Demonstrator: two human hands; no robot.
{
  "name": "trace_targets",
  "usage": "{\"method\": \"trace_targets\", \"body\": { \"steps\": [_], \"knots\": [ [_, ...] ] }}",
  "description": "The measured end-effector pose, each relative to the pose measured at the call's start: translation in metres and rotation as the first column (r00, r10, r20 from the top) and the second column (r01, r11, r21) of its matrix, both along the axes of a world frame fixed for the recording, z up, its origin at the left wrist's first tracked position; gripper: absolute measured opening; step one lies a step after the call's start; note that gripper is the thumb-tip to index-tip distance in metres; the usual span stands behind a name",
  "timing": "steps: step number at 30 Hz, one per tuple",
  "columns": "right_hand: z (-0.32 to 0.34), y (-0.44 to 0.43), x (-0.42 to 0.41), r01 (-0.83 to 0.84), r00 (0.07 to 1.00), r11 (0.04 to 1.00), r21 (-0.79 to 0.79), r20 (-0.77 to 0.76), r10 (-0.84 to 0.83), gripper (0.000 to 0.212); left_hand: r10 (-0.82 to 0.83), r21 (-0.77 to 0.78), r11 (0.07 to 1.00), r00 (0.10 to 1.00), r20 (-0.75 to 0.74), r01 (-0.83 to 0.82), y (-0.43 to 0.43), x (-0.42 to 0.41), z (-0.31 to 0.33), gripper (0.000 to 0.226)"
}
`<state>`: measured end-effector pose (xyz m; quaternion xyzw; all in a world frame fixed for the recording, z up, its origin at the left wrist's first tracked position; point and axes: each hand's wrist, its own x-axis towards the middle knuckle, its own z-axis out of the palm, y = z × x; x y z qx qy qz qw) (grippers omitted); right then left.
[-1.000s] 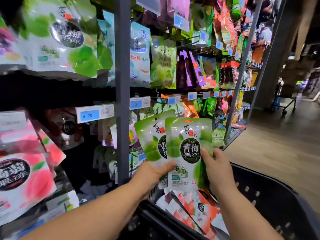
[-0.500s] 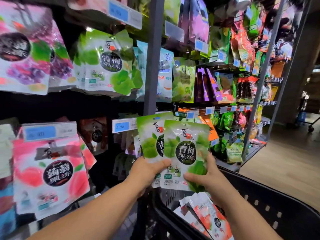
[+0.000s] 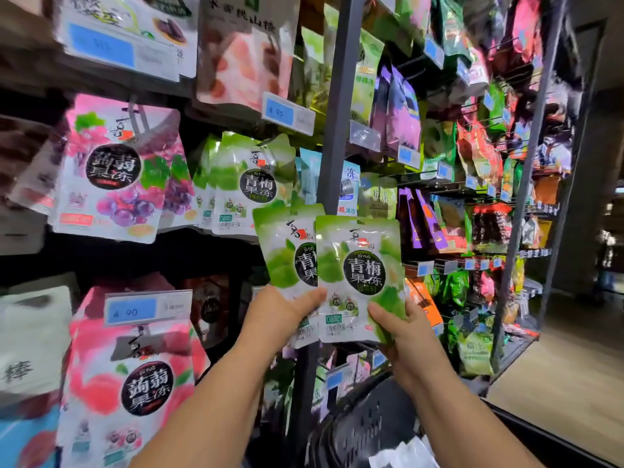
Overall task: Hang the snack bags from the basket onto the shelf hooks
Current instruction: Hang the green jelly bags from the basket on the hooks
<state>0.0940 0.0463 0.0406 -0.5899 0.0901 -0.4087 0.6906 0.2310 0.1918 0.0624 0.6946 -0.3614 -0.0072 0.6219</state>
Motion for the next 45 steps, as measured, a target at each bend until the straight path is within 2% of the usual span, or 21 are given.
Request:
{"method": "trace_targets", "body": {
  "steps": [2,6,15,21,31,37,45],
  "knots": [
    [0.014,0.002,0.007,-0.007,1.000,1.000,-0.019,0.017,0.007,0.056,0.041,0.012,0.999,0.998,0.050,-0.041,0.013,0.006,0.005,0.014],
    [0.034,0.012,0.026,-0.049,0.997,0.999,-0.023,0.057,0.050,0.035,0.086,0.016,0.996,0.993,0.086,-0.088,0.041,0.022,0.014,0.017],
    [0.082,0.043,0.094,-0.159,0.978,0.987,-0.004,0.138,0.158,0.030,0.224,-0.069,0.973,0.974,0.029,-0.221,0.081,0.050,0.030,0.021],
    [0.105,0.053,0.126,-0.125,0.983,0.991,-0.047,0.128,0.130,0.034,0.272,-0.086,0.959,0.962,-0.006,-0.271,0.092,0.059,0.033,0.021],
    [0.117,0.048,0.149,-0.056,0.992,0.997,-0.061,0.106,0.062,0.017,0.275,-0.097,0.957,0.961,0.016,-0.272,0.125,0.063,0.039,0.020],
    [0.124,0.043,0.153,-0.045,0.994,0.996,-0.076,0.094,0.052,0.014,0.257,-0.081,0.963,0.966,0.006,-0.255,0.135,0.067,0.039,0.014],
    [0.122,0.038,0.168,-0.035,0.999,0.998,-0.052,-0.038,0.033,0.025,0.242,-0.072,0.968,0.970,0.007,-0.241,0.140,0.075,0.034,0.018]
  ]
}}
